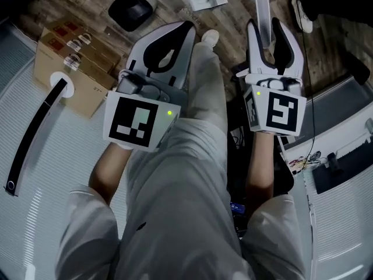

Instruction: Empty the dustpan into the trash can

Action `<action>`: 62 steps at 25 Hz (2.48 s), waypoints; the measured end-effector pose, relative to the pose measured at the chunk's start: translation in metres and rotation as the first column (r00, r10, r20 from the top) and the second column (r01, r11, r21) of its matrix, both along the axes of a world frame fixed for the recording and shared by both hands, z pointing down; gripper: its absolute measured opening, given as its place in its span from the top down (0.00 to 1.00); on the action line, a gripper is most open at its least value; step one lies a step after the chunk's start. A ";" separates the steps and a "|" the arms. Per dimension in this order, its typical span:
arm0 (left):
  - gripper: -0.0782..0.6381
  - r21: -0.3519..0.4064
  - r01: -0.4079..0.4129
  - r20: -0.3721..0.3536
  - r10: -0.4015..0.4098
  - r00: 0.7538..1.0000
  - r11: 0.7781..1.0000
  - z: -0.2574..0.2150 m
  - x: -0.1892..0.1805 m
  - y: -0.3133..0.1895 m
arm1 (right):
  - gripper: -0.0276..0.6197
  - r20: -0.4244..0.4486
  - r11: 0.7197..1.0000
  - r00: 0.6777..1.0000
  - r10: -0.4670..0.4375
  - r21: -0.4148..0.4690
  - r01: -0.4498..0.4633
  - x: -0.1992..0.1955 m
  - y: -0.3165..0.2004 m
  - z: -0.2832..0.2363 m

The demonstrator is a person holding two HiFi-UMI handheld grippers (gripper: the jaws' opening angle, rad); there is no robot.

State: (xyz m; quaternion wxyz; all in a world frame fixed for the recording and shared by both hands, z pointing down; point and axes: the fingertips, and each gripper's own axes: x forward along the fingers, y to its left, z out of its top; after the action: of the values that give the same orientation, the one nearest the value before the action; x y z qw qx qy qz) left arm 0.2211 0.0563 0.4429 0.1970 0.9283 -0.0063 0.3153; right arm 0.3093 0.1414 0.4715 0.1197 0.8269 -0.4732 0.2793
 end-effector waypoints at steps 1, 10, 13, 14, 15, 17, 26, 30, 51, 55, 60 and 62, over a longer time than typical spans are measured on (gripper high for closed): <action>0.88 -0.002 0.000 0.008 0.000 1.000 1.000 0.006 0.002 0.000 | 0.66 0.011 1.000 1.000 0.001 -0.015 -0.001 0.003 0.000 0.008; 0.88 -0.028 0.035 0.065 -0.033 0.997 0.999 0.054 0.006 -0.009 | 0.60 0.074 0.994 0.997 -0.020 -0.104 0.028 0.030 -0.013 0.053; 0.88 -0.032 0.044 0.071 -0.041 0.997 0.999 0.062 0.006 -0.009 | 0.61 0.091 0.990 0.995 -0.029 -0.132 0.041 0.035 -0.015 0.064; 0.88 -0.033 0.046 0.069 -0.044 0.997 0.998 0.064 0.006 -0.010 | 0.61 0.097 0.989 0.995 -0.033 -0.142 0.046 0.036 -0.016 0.068; 0.88 -0.033 0.049 0.069 -0.046 0.997 0.998 0.065 0.006 -0.011 | 0.61 0.104 0.987 0.994 -0.036 -0.150 0.051 0.037 -0.018 0.071; 0.88 -0.031 0.049 0.072 -0.047 0.996 0.998 0.067 0.006 -0.012 | 0.61 0.117 0.985 0.992 -0.037 -0.165 0.056 0.038 -0.019 0.078; 0.88 -0.015 0.031 0.073 -0.029 0.997 0.999 0.063 -0.006 -0.009 | 0.76 0.092 0.980 0.995 0.044 -0.200 -0.025 0.039 -0.010 0.088; 0.88 -0.015 0.022 0.076 -0.021 0.997 1.000 0.062 -0.013 -0.002 | 0.76 0.084 0.980 0.996 0.041 -0.196 -0.024 0.029 -0.010 0.087; 0.88 -0.006 0.068 0.010 -0.068 0.998 0.998 0.021 -0.062 -0.002 | 0.76 0.032 0.984 0.994 0.106 -0.148 -0.100 -0.023 0.000 0.022; 0.88 -0.003 0.091 0.021 -0.091 0.996 0.996 0.014 -0.082 -0.009 | 0.76 0.030 0.989 0.995 0.093 -0.122 -0.089 -0.037 -0.010 0.000; 0.88 0.031 0.074 -0.014 -0.074 0.997 0.997 -0.006 -0.095 -0.011 | 0.76 0.010 0.994 0.998 0.062 -0.090 -0.061 -0.054 -0.020 -0.034; 0.88 0.050 0.057 -0.040 -0.055 0.998 0.997 -0.017 -0.098 -0.013 | 0.76 -0.003 0.996 0.999 0.045 -0.079 -0.045 -0.062 -0.026 -0.049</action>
State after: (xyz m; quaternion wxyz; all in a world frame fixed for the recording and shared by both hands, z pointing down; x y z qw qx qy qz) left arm 0.1233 0.0436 0.4263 0.1821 0.9385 -0.0366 0.2912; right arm 0.2476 0.1159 0.4228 0.1460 0.8321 -0.4431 0.3000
